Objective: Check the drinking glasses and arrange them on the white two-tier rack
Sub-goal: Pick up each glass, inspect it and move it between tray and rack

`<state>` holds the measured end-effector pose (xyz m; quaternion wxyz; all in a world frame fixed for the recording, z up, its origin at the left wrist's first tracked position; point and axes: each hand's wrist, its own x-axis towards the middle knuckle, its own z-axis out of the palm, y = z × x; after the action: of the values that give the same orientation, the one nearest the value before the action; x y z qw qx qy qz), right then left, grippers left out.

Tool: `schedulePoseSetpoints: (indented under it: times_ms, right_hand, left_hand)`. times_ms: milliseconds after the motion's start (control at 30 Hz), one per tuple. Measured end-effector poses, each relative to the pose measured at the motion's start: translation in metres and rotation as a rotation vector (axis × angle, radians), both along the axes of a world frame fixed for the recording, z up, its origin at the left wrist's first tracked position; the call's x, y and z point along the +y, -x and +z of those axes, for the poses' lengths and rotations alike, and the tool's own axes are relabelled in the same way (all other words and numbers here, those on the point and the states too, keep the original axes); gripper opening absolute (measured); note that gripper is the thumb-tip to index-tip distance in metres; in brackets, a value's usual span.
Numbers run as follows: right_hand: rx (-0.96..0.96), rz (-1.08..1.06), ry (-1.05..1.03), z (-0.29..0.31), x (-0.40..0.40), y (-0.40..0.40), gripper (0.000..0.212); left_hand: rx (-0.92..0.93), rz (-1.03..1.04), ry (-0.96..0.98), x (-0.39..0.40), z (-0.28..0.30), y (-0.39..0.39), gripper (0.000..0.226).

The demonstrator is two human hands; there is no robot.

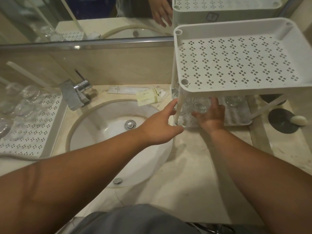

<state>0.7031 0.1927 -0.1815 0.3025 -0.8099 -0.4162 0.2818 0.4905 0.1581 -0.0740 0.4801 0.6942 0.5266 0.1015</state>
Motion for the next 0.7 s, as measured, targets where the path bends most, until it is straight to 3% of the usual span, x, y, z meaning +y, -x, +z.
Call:
schedulePoseSetpoints:
  times_ms: [700]
  right_hand:
    - [0.163, -0.104, -0.048, 0.000, -0.008, 0.004, 0.089]
  left_hand:
    - [-0.042, 0.039, 0.018, -0.003, -0.001, 0.002, 0.083]
